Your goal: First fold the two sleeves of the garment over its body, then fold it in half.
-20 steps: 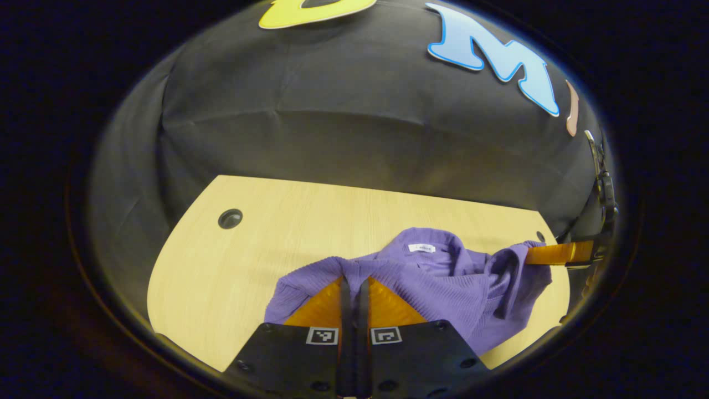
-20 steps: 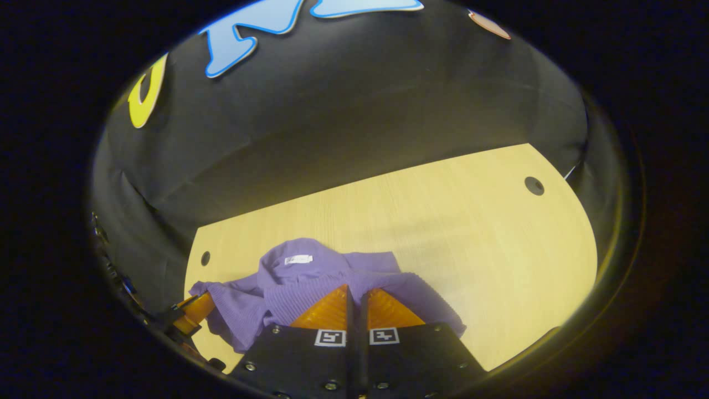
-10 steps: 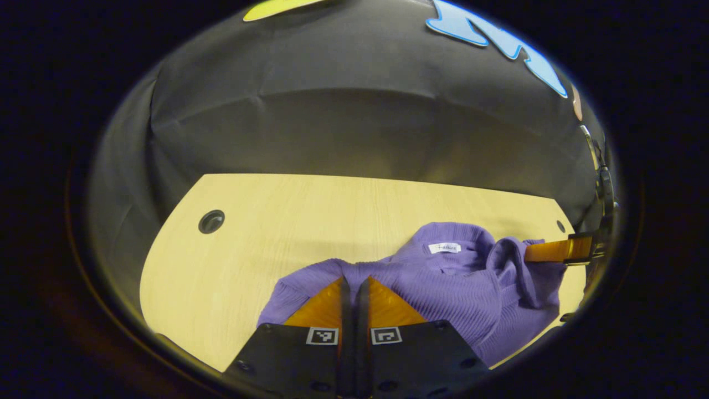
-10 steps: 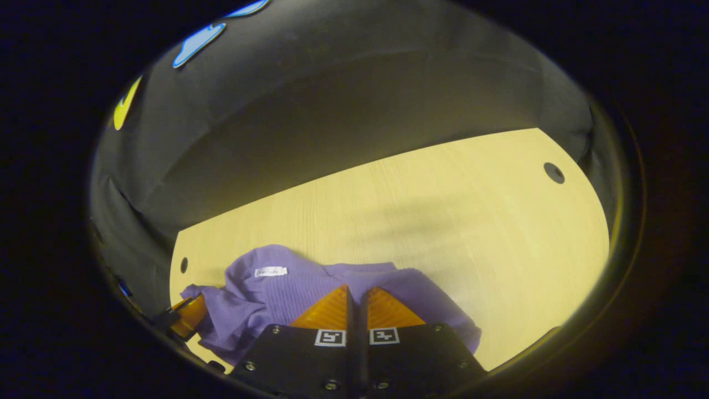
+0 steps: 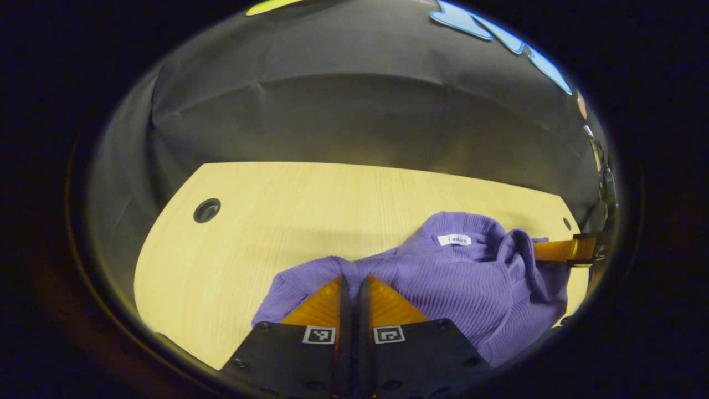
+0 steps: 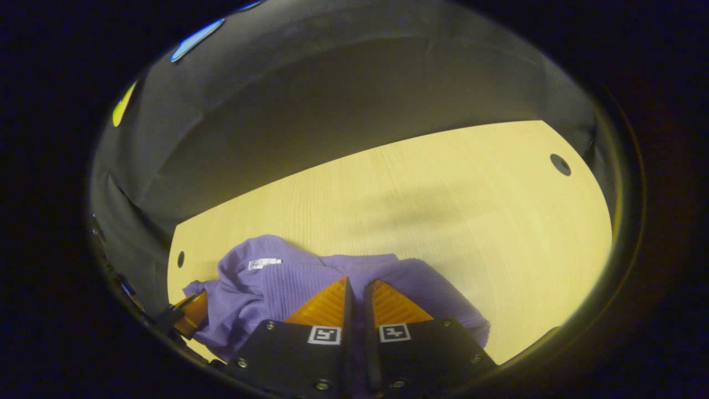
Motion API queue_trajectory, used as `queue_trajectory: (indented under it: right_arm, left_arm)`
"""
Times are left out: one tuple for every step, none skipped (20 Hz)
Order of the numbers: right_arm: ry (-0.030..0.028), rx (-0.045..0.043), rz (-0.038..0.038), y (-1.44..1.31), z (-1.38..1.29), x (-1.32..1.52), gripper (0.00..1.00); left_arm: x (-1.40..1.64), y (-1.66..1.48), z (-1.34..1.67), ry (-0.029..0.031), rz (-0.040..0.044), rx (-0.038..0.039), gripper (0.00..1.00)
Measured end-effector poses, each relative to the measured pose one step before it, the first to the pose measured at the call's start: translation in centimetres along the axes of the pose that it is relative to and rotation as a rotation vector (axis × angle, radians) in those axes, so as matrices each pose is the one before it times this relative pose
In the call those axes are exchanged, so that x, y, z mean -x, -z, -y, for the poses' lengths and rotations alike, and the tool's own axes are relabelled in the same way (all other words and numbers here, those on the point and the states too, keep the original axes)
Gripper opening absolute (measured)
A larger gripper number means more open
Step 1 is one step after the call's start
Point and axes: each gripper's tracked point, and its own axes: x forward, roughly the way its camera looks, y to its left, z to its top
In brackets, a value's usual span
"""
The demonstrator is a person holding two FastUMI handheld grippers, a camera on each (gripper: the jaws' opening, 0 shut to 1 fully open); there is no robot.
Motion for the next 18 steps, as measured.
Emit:
queue_trajectory:
  right_arm:
    - [-0.00420, -0.00128, 0.01017, -0.234, -0.190, 0.377, 0.20]
    - [-0.00008, -0.00053, 0.01043, -0.215, -0.222, 0.582, 0.29]
    - [0.00853, 0.00596, 0.02419, -0.527, 0.099, 0.376, 0.39]
    - [0.01176, 0.01257, 0.02364, -0.489, 0.085, 0.806, 0.41]
    - [0.00217, 0.01416, 0.02438, -0.564, -0.109, 0.989, 0.42]
    - [-0.00194, 0.01477, 0.02784, -0.637, -0.204, 1.123, 0.42]
    - [0.00170, 0.01676, 0.03322, -0.471, -0.339, 1.105, 0.34]
    - [-0.00047, 0.01806, 0.03444, -0.680, -0.358, 1.427, 0.34]
    - [-0.00305, 0.01734, 0.03448, -0.779, -0.387, 1.547, 0.42]
    - [-0.00654, 0.01645, 0.03546, -0.768, -0.469, 1.435, 0.42]
    - [-0.00828, 0.01691, 0.03572, -0.891, -0.467, 1.622, 0.42]
    - [-0.00711, 0.02057, 0.03589, -0.880, -0.585, 1.611, 0.42]
    - [-0.00702, 0.02021, 0.03747, -1.020, -0.596, 1.659, 0.42]
    - [-0.00907, 0.01893, 0.03978, -1.073, -0.641, 1.702, 0.42]
    - [-0.00646, 0.01515, 0.04083, -1.059, -0.503, 1.835, 0.42]
    - [-0.00827, 0.00742, 0.03814, -1.082, -0.498, 1.765, 0.41]
    - [-0.00977, 0.00175, 0.03816, -1.145, -0.491, 1.809, 0.42]
    - [-0.00572, 0.00099, 0.03525, -1.033, -0.291, 1.647, 0.42]
  left_arm:
    - [0.132, -0.007, -0.097, -0.00892, 0.00364, -0.00875, 0.14]
    - [0.246, -0.274, 0.015, -0.00413, 0.00524, -0.00473, 0.27]
    - [0.433, -0.271, -0.129, -0.00602, 0.00515, -0.00208, 0.40]
    - [0.587, -0.471, 0.057, -0.00202, 0.01035, 0.00260, 0.41]
    - [1.091, -0.664, 0.187, 0.00330, 0.01916, 0.00594, 0.46]
    - [1.036, -0.855, 0.266, 0.00757, 0.02190, 0.00544, 0.51]
    - [1.246, -0.794, 0.060, -0.00109, 0.02445, -0.00401, 0.51]
    - [1.332, -0.999, 0.107, -0.00291, 0.02633, -0.01247, 0.51]
    - [1.386, -1.058, 0.293, 0.00311, 0.02891, -0.01183, 0.51]
    - [1.526, -1.052, 0.361, 0.00375, 0.02619, -0.01013, 0.51]
    - [1.516, -0.826, 0.206, -0.00143, 0.02280, -0.01384, 0.51]
    - [1.496, -1.067, 0.448, 0.00638, 0.02801, -0.01237, 0.51]
    - [1.643, -1.195, 0.504, 0.00805, 0.02948, -0.01096, 0.51]
    - [1.650, -1.151, 0.591, 0.00656, 0.02905, -0.00734, 0.51]
    - [1.616, -1.145, 0.583, 0.00837, 0.03262, -0.00415, 0.51]
    - [1.658, -1.426, 0.592, 0.00918, 0.03840, -0.00355, 0.51]
    - [1.849, -1.383, 0.382, 0.00566, 0.03630, -0.00692, 0.51]
    - [2.449, -1.102, 0.178, 0.00298, 0.03745, -0.00765, 0.51]
